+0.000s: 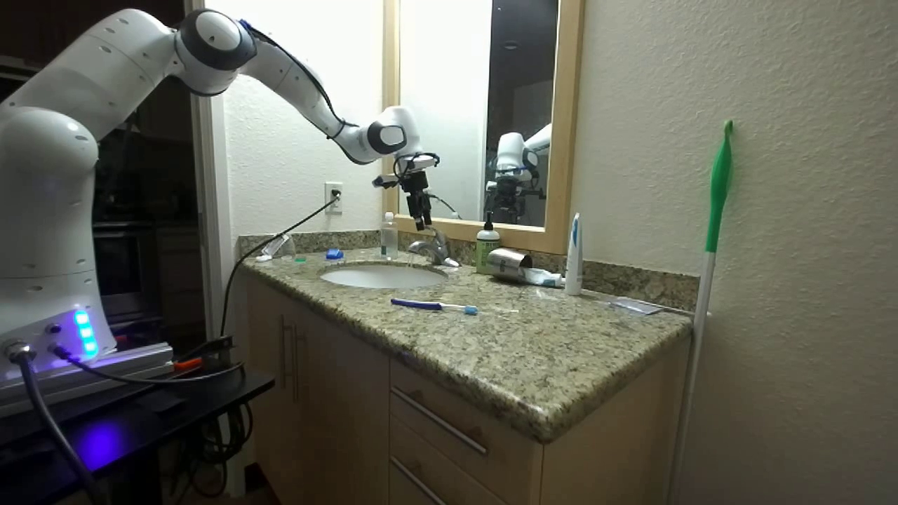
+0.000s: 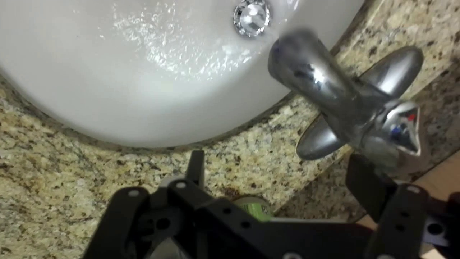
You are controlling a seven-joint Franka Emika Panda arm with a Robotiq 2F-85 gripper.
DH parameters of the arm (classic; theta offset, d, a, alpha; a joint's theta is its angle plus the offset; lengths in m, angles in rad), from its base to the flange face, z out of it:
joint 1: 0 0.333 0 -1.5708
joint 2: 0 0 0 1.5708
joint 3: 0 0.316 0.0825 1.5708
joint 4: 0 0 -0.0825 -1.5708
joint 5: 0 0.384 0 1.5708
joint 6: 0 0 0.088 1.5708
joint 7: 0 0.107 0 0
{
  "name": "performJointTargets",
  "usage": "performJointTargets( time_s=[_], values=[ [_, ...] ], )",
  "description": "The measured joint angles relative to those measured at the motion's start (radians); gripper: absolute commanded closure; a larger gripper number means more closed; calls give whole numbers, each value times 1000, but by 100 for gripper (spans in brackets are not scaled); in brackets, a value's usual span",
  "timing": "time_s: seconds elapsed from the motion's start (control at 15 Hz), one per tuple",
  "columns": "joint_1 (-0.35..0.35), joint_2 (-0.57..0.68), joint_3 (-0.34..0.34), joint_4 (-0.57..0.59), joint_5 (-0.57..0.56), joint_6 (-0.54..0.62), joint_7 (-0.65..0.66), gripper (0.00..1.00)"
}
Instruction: Open the faucet, take the toothbrush and put it on the table, pick it and put it back in the cup, then close the faucet
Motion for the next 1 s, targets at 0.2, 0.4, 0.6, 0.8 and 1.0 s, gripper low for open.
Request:
performJointTargets(
  time_s=[0.2, 0.4, 0.6, 0.8, 1.0],
  values=[
    [-9, -4, 30, -16, 17, 12, -70, 0],
    [-12, -20, 39, -47, 18, 40, -136, 0],
    [-12, -29, 40, -76, 18, 104, -168, 0],
    [-12, -55, 45, -132, 27, 220, -210, 0],
    [-10, -82, 50, -171, 39, 294, -239, 0]
  ],
)
